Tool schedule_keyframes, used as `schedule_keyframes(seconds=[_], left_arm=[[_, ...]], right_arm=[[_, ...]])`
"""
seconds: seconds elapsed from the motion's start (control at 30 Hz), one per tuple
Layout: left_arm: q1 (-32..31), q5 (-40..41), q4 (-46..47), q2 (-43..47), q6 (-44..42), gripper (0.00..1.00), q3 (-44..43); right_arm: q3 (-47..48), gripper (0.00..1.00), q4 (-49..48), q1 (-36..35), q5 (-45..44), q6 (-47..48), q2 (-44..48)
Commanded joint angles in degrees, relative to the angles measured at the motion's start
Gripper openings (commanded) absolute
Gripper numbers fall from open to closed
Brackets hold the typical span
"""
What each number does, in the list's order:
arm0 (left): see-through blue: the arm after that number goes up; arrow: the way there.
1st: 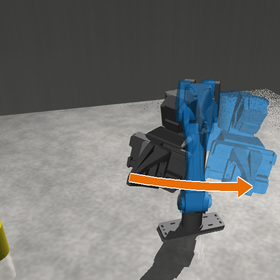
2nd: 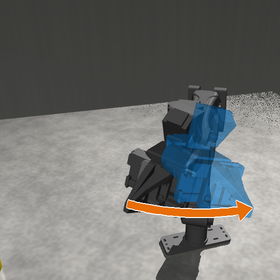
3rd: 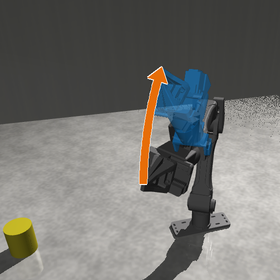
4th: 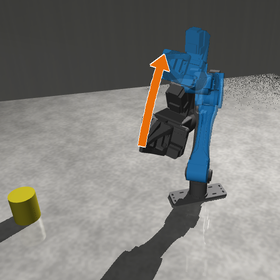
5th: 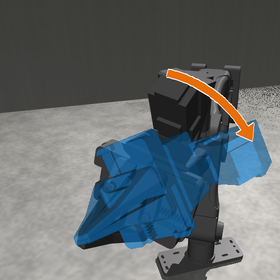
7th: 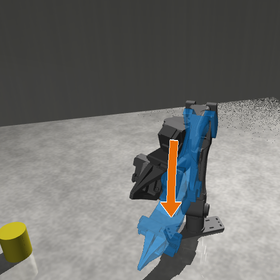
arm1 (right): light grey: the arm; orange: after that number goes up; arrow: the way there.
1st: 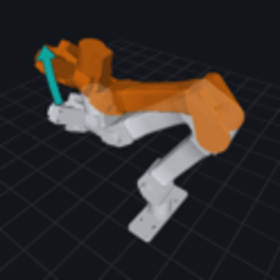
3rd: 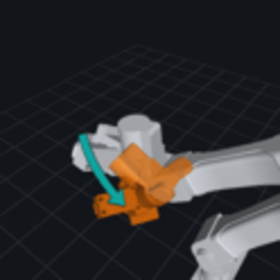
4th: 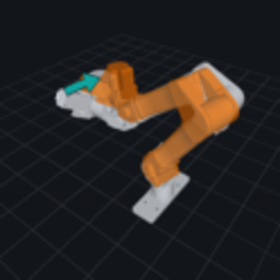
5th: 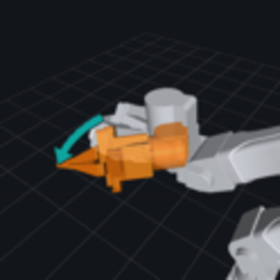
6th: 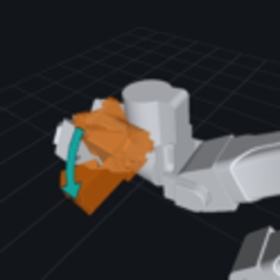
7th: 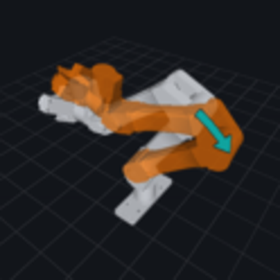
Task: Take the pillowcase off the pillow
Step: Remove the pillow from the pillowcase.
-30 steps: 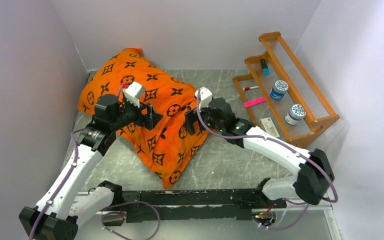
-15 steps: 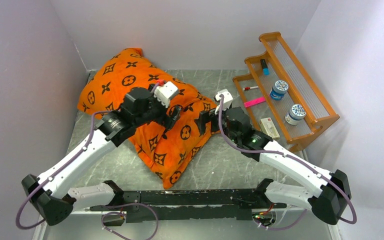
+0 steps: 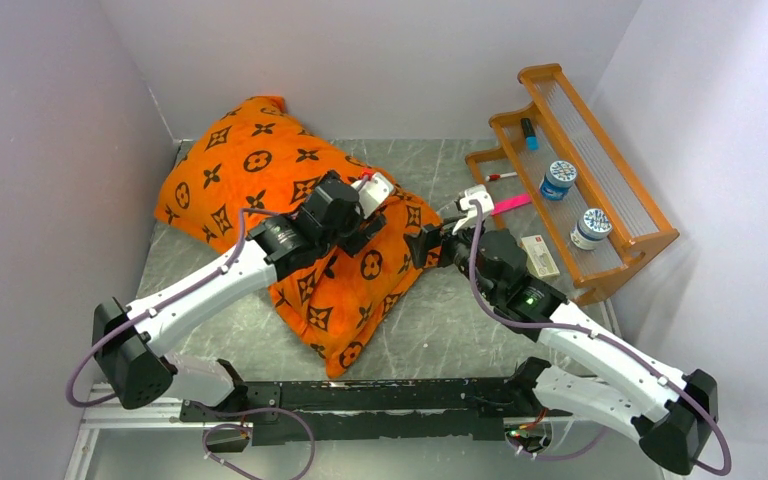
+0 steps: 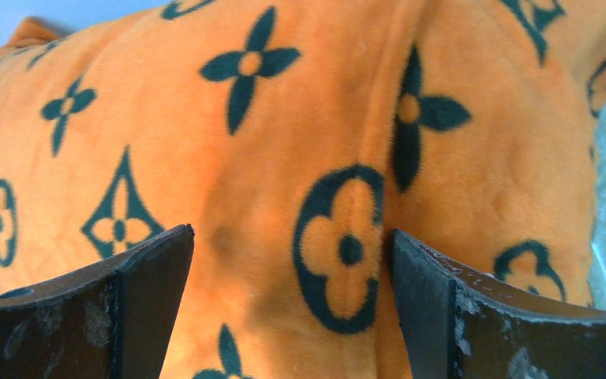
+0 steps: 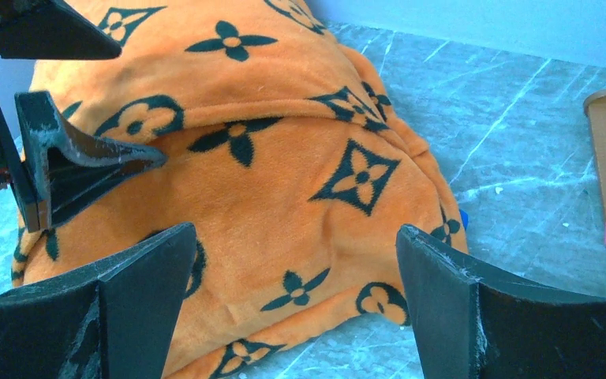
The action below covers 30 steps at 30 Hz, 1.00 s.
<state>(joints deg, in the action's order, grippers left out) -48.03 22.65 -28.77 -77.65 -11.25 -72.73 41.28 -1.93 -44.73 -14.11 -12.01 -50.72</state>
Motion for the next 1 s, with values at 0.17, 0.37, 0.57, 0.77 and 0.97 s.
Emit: schedule_keyframes(seconds=[0.17, 0.37, 0.57, 0.77, 0.97], left_arm=[[-0.1, 17.7, 6.4, 0.3, -1.5, 0.92, -2.5], [0.2, 17.8, 10.1, 3.4, -0.8, 0.9, 0.8], [2.2, 13.9, 11.2, 4.8, 1.5, 0.84, 4.1], [6.6, 4.2, 12.4, 6.0, 5.6, 0.73, 6.8], [9.8, -1.9, 13.1, 6.4, 8.1, 0.62, 7.6]], right_arm=[[0.7, 1.0, -4.4, -0.1, 1.5, 1.1, -0.5], [4.0, 1.0, -5.9, -0.3, 5.8, 0.3, -6.6], [8.1, 1.0, -7.1, -1.2, 5.9, -2.3, -12.6], [13.2, 1.0, -8.8, -3.8, 3.5, -4.6, -19.0], [18.3, 0.98, -8.4, -4.5, 1.3, -7.6, -25.0]])
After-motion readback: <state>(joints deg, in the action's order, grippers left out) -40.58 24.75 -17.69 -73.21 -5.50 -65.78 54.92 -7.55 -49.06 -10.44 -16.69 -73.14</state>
